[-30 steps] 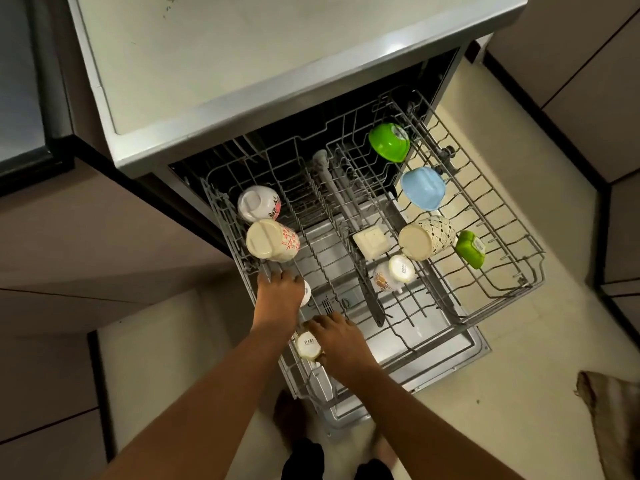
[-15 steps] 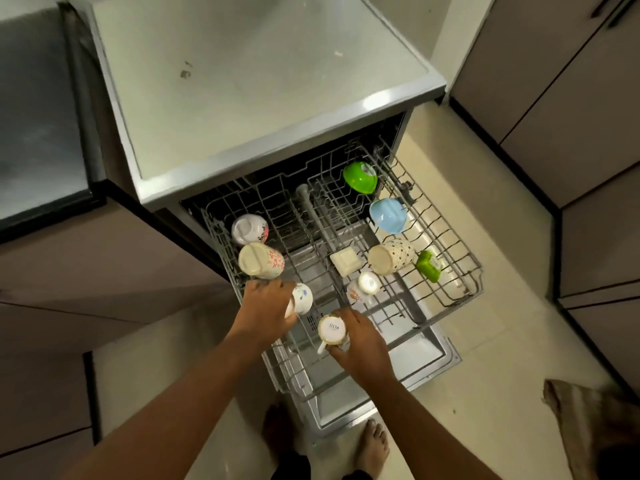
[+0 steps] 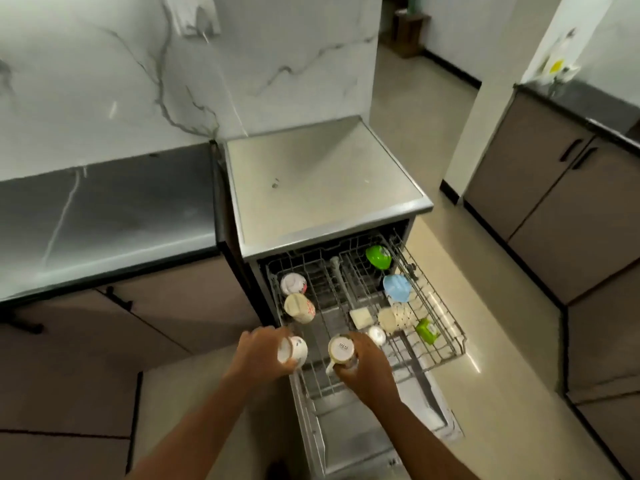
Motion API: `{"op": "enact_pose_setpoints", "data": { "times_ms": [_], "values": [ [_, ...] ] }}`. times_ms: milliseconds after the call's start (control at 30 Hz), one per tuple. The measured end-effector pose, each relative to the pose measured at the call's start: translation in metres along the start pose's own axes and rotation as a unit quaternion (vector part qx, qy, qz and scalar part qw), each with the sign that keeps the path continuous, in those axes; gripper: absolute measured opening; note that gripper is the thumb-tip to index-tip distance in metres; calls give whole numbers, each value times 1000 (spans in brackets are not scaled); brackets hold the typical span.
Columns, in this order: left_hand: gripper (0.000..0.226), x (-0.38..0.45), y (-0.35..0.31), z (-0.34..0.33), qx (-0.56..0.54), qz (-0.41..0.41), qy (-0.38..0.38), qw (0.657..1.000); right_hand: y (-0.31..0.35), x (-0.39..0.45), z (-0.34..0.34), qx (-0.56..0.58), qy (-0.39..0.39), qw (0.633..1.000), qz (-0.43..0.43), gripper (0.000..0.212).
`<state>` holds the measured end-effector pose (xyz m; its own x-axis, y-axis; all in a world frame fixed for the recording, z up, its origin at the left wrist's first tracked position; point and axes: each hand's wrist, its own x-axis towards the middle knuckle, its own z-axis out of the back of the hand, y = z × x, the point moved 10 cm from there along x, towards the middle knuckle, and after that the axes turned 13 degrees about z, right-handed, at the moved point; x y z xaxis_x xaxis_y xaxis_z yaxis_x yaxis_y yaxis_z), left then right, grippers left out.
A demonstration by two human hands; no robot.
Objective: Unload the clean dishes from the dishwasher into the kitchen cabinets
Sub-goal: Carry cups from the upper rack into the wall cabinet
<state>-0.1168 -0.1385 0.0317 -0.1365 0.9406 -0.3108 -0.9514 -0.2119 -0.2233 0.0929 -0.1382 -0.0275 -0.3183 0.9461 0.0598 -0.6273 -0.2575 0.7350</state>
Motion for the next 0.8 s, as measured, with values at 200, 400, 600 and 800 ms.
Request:
{"op": "enact_pose_setpoints", "data": {
  "times_ms": [200,400,600,800],
  "values": [
    [55,-36,51,83,-59,17,-60,996,91,37,5,21,-9,998,66,58],
    [51,-48,129,162,-51,48,-105,992,209,87,-7,57,-27,989,134,52],
    [63,-53,223,264,-57,34,-191,979,335,145,-40,86,-81,975,189,57],
    [71,-53,307,397,-64,4,-328,943,465,215,-49,134,-149,949,243,63]
  ]
}}
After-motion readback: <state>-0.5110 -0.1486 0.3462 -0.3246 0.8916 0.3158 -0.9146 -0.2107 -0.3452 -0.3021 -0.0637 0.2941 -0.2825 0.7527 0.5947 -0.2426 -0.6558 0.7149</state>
